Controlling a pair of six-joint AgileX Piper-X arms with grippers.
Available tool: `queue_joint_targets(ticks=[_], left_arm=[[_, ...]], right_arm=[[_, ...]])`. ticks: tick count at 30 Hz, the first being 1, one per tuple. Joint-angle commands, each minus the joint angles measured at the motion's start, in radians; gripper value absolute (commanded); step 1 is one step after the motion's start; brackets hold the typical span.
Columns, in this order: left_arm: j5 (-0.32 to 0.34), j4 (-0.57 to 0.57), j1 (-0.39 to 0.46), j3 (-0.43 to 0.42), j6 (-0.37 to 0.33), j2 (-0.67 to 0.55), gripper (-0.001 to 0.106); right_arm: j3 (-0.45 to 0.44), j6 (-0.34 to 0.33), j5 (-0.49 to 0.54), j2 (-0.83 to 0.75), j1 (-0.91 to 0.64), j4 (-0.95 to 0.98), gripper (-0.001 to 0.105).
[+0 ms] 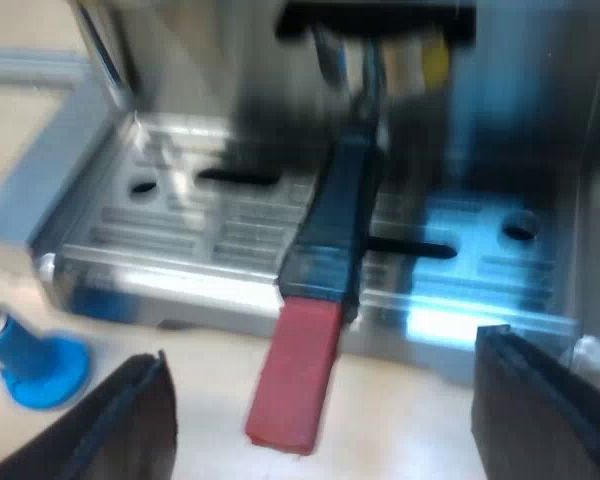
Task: Grind coffee beans and then tamp
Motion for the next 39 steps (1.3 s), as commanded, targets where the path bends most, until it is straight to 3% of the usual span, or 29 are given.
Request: queue_joint_targets(ticks=[1,4,8,15,27,30,39], left_arm=[[0.011,-0.012,-0.002,-0.01,-0.013,-0.002,0.085],[0.011,-0.012,-0.002,-0.01,-0.013,-0.002,0.085],[0.011,-0.005,-0.002,-0.01,-0.013,-0.002,0.085],[0.011,-0.004,-0.002,-0.01,-0.013,-0.002,0.085],[0.011,-0.004,-0.002,-0.01,-0.013,-0.002,0.085],[0.011,-0.004,-0.002,-0.01,-0.013,-0.002,0.085],[0.011,-0.004,-0.002,-0.01,-0.013,-0.002,0.085]], right_arm=[[-0.074,0.069,-0.062,0.059,-0.014,0.074,0.063],[-0.138,0.127,-0.089,0.116,-0.014,0.147,0.063],[-0.197,0.141,-0.097,0.176,-0.014,0.206,0.063],[-0.209,0.232,-0.177,0.222,-0.089,0.214,0.063],[-0.209,0.227,-0.187,0.274,-0.131,0.214,0.063],[-0.209,0.173,-0.185,0.308,-0.131,0.212,0.063],[-0.145,0.127,-0.161,0.356,-0.131,0.056,0.063]])
